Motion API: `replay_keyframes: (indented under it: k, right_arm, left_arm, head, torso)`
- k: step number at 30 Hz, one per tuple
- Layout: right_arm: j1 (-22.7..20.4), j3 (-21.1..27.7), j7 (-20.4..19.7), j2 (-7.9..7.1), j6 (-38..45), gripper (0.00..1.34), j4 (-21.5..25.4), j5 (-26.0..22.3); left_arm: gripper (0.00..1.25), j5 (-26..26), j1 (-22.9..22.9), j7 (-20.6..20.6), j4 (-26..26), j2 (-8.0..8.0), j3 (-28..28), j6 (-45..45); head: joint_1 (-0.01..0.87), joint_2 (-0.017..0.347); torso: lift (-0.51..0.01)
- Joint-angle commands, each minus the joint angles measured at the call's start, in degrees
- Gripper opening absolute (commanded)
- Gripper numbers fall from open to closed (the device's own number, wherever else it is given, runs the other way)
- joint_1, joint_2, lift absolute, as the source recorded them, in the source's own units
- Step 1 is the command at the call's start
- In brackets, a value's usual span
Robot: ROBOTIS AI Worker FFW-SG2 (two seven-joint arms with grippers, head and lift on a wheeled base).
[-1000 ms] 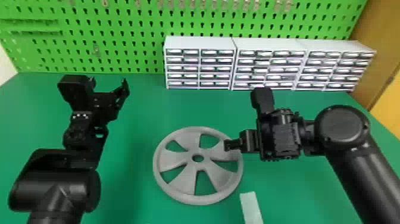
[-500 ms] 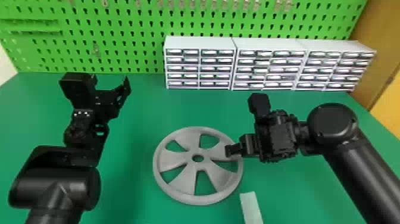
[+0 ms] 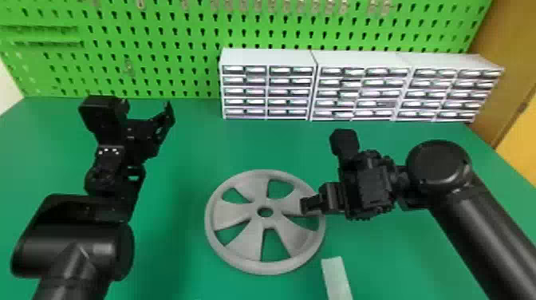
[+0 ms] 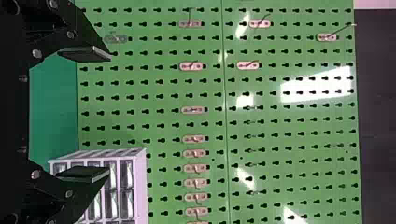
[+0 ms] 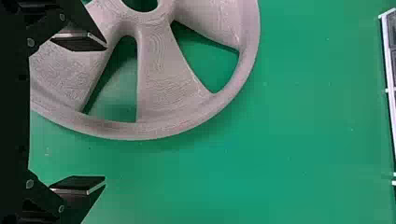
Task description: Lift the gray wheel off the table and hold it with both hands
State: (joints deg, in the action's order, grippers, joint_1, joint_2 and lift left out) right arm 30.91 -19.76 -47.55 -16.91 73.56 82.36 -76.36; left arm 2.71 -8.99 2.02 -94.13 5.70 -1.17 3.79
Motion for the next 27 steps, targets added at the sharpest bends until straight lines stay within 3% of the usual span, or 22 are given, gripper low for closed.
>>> replay_keyframes:
  k: [1,17,27]
  right_arm:
    - [0.3,-0.2,0.0,-0.05,-0.2,1.07,0.0,0.2]
    - [0.4,-1.1,0.0,-0.05,-0.3,1.07,-0.4,-0.7]
    - [0.8,-1.2,0.0,1.62,-0.6,1.06,-3.0,0.6]
  left_arm:
    - [0.85,-0.1,-0.1,0.0,0.0,0.01,-0.1,0.0]
    - [0.85,-0.2,-0.1,0.0,0.0,0.01,-0.1,0.0]
    - [0.85,-0.2,-0.2,0.1,0.0,0.01,-0.2,0.0]
  head:
    - [0.711,0.015]
    - [0.711,0.015]
    - [0.711,0.015]
  torso:
    - [-0.098]
    - [-0.098]
    - [-0.098]
